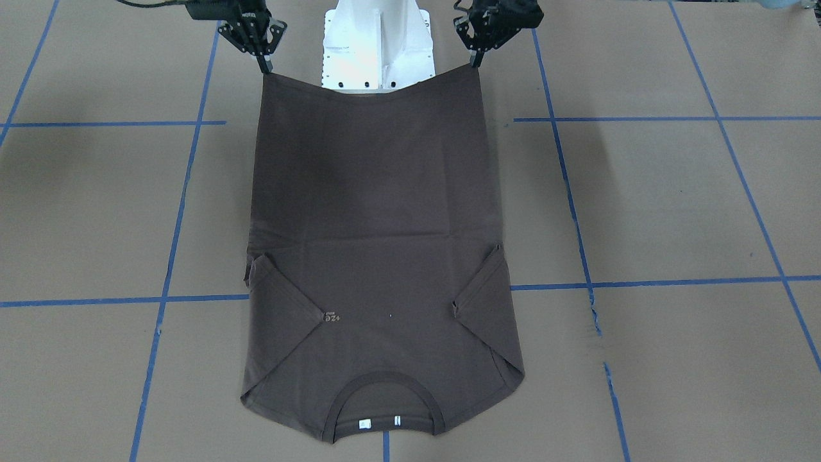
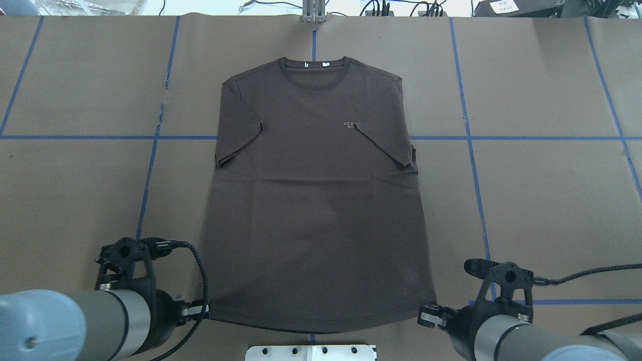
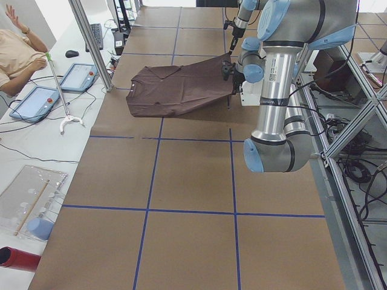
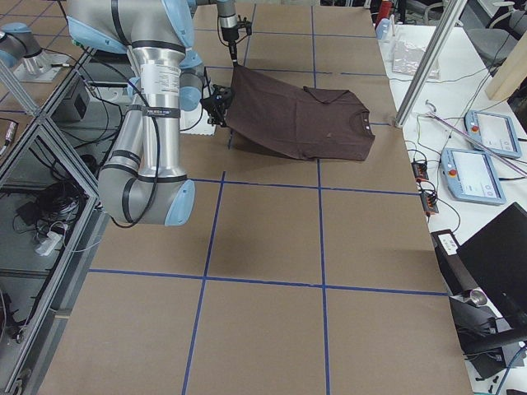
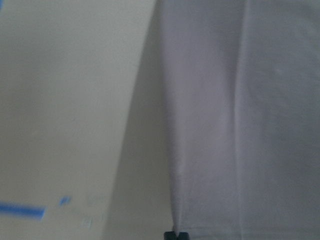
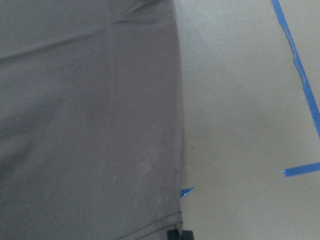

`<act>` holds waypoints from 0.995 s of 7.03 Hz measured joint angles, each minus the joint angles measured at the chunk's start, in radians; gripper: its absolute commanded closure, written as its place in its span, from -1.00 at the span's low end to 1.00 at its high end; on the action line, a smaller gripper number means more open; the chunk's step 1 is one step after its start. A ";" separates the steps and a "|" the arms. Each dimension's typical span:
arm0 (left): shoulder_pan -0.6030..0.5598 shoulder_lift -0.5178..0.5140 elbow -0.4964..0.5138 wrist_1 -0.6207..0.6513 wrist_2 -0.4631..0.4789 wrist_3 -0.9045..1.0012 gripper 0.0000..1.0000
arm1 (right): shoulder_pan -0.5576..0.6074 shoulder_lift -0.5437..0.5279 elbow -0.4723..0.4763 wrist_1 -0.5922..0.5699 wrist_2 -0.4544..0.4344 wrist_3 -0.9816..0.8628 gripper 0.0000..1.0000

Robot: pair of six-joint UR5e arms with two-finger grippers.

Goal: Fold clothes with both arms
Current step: 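Lift the hem with both grippers and fold it toward the collar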

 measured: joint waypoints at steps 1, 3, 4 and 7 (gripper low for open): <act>-0.011 -0.018 -0.089 0.078 -0.043 -0.001 1.00 | -0.016 0.020 0.105 -0.111 0.017 -0.001 1.00; -0.043 -0.039 -0.119 0.119 -0.075 0.010 1.00 | 0.014 0.057 0.159 -0.206 0.049 -0.013 1.00; -0.084 -0.070 -0.089 0.122 -0.078 0.052 1.00 | 0.058 0.086 0.140 -0.217 0.057 -0.045 1.00; -0.303 -0.162 0.031 0.123 -0.105 0.256 1.00 | 0.369 0.286 -0.041 -0.217 0.199 -0.172 1.00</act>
